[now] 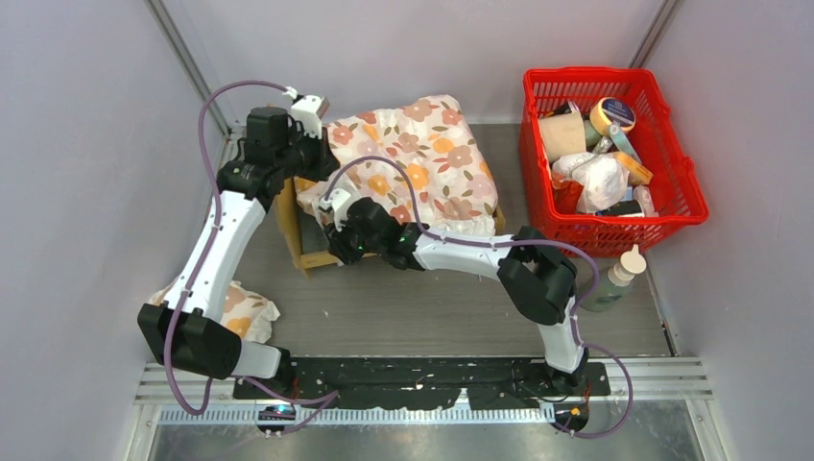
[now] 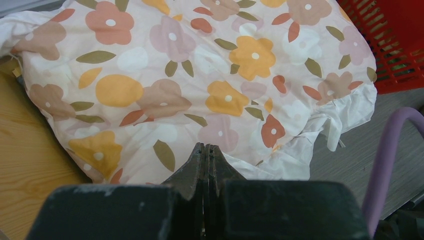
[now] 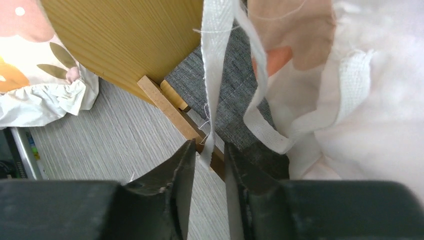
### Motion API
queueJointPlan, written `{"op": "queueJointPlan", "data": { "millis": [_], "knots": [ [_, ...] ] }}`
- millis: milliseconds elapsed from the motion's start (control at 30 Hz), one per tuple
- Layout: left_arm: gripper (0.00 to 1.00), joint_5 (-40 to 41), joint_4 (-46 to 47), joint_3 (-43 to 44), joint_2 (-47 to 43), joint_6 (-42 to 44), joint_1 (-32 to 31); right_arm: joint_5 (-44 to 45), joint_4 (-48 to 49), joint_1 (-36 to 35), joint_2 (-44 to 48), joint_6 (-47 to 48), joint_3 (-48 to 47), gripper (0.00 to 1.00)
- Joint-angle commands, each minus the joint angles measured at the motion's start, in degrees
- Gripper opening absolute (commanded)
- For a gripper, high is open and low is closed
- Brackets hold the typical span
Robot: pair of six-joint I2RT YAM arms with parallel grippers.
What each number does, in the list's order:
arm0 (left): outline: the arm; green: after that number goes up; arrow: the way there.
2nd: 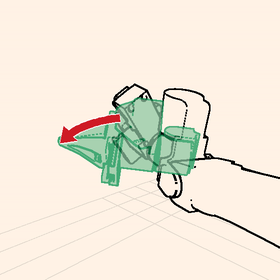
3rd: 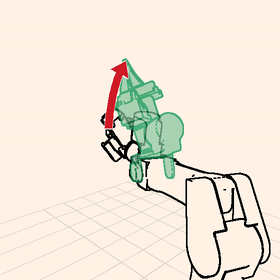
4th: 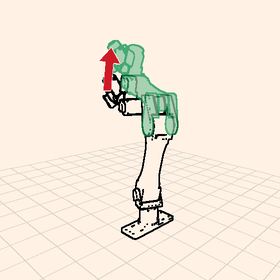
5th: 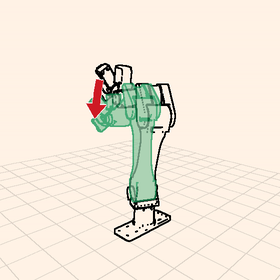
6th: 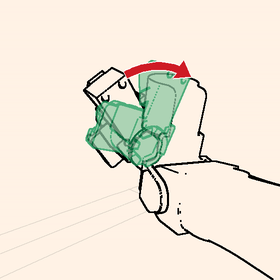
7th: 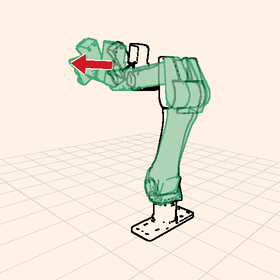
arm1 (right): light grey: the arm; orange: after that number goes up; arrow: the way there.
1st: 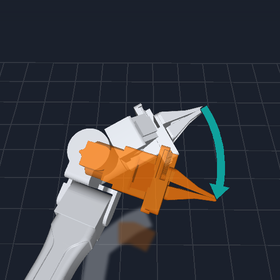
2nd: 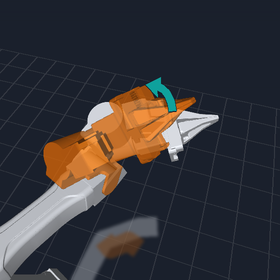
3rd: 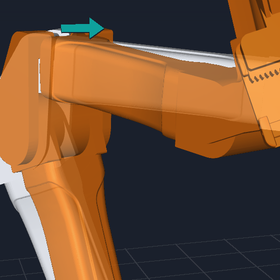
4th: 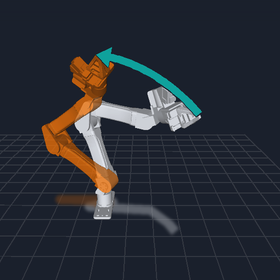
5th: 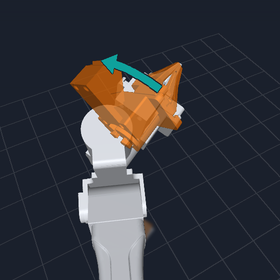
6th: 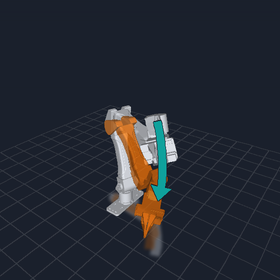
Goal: Set up the pet bed
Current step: Cross the ropes on the bed frame.
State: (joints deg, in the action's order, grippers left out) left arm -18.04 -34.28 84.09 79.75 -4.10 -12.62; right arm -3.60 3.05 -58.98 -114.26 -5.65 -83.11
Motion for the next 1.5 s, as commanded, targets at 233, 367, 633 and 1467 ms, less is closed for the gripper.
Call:
{"op": "queueJointPlan", "data": {
  "millis": [233, 367, 633, 1467],
  "knots": [
    [0.00, 1.12, 5.71, 2.71, -0.33, -0.43, 0.23, -8.46, 7.39, 1.23, 0.56, -1.01, -4.42, 0.05],
    [0.00, 0.62, 6.21, 2.82, -0.32, -0.91, 0.22, -11.57, 10.02, 2.54, -0.10, -2.15, -7.69, 0.05],
    [0.00, 1.12, 6.01, 3.63, 0.62, -0.56, 0.22, -14.49, 15.49, 3.48, -2.26, -2.60, -10.31, 0.05],
    [0.00, 1.52, 6.42, 2.89, 1.26, -0.56, 0.22, -16.08, 17.70, 3.70, -4.49, -2.52, -4.16, 0.05]
  ]
}}
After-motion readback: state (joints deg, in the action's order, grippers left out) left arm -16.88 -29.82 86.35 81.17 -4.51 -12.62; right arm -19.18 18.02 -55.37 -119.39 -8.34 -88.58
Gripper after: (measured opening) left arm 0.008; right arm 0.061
